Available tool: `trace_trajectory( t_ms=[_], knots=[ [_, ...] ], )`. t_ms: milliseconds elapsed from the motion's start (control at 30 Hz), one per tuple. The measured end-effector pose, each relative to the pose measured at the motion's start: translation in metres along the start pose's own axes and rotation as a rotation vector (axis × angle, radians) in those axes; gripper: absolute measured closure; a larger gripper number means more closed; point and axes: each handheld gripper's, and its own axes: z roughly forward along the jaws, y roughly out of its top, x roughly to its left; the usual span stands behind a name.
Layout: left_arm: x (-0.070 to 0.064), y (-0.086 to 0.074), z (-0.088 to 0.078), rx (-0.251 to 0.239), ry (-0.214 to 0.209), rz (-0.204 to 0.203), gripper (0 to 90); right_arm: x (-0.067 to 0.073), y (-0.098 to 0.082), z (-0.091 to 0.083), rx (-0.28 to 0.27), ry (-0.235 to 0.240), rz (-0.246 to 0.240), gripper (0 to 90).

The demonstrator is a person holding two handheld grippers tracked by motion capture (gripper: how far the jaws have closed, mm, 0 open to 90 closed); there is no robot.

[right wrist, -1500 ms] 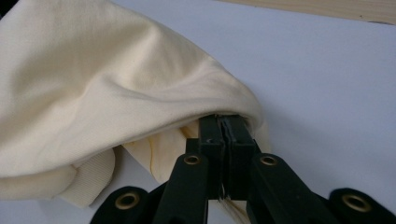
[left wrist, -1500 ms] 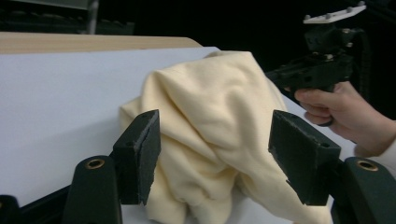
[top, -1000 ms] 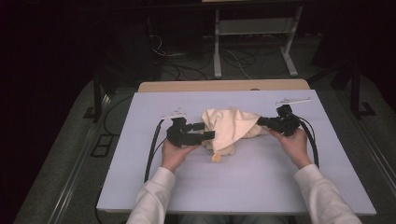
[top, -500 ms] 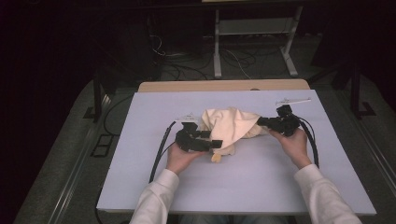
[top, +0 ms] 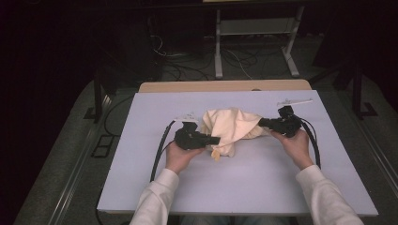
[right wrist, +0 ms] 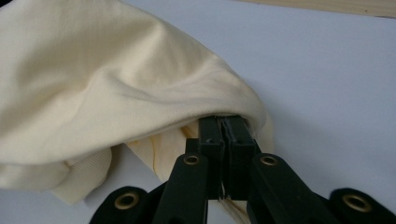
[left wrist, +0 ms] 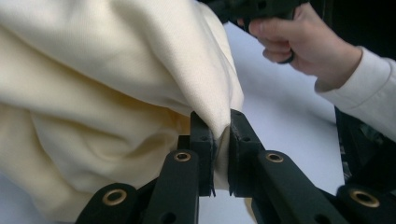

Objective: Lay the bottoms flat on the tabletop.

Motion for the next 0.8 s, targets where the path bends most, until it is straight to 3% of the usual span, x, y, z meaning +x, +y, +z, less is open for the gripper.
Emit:
trace_trajectory(
  t_ms=[67, 300, 467, 800],
  knots=[
    [0.0, 0.007, -0.008, -0.012, 0.011, 0.012, 81.5, 0.001, 0.002, -0.002, -0.007, 0.019, 0.006, 86.6],
    [0.009, 0.028, -0.034, -0.086, 0.072, -0.018, 81.6, 0.013, 0.019, -0.018, -0.059, 0.065, -0.023, 86.7],
    [0.007, 0.05, -0.049, -0.089, 0.12, -0.003, 81.7, 0.014, 0.033, -0.027, -0.084, 0.05, -0.024, 86.7],
    [-0.007, 0.081, -0.061, -0.089, 0.147, 0.046, 81.7, 0.016, 0.059, -0.06, -0.149, 0.025, -0.038, 86.8]
  ],
)
